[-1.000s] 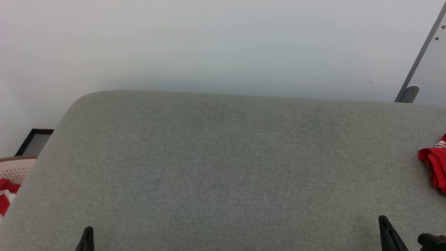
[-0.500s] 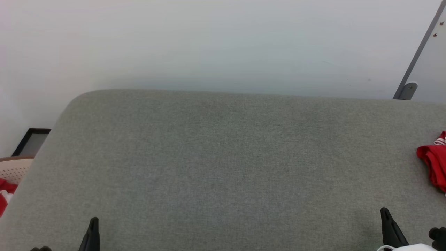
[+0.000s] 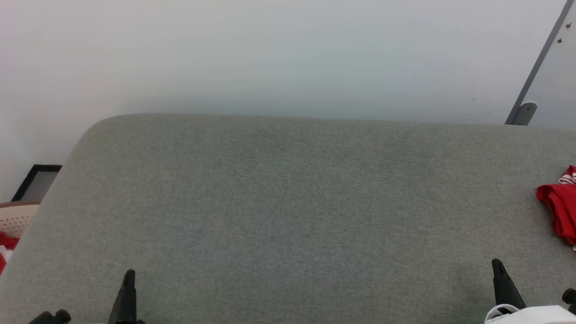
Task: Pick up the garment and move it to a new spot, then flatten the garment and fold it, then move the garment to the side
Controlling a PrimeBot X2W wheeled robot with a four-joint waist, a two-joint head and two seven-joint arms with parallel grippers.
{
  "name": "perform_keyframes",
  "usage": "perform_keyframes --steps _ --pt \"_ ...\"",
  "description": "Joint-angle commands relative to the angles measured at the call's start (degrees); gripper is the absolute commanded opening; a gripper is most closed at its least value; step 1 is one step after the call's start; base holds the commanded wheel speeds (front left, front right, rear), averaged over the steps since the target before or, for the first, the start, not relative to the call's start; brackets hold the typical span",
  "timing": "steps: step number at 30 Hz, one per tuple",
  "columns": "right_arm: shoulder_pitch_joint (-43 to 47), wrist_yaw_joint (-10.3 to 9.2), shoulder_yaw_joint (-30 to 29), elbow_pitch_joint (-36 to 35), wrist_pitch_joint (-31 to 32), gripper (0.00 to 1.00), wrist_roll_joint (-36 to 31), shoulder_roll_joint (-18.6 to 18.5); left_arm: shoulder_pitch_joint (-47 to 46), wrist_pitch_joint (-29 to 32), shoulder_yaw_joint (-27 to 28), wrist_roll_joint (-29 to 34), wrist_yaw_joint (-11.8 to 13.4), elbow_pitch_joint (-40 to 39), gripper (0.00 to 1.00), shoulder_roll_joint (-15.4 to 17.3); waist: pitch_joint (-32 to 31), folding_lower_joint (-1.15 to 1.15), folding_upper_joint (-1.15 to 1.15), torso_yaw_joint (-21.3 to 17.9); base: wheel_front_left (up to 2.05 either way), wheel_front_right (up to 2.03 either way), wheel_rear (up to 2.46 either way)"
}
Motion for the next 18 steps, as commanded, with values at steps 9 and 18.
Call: perform_keyframes --steps 9,18 --pt "-2.19 -0.04 -0.43 -1.19 1.82 0.00 7.68 0.23 -2.51 1.78 0.43 -5.83 -0.13 -0.31 0.00 -0.62 0.31 0.00 0.00 -0.29 0.00 0.00 0.00" --pt "-2.84 -0.05 -0.62 -1.54 3.31 0.00 13.95 0.50 -3.75 3.34 0.49 -10.62 -0.16 -0.10 0.00 -1.53 0.62 0.00 0.00 -0.58 0.00 0.00 0.00"
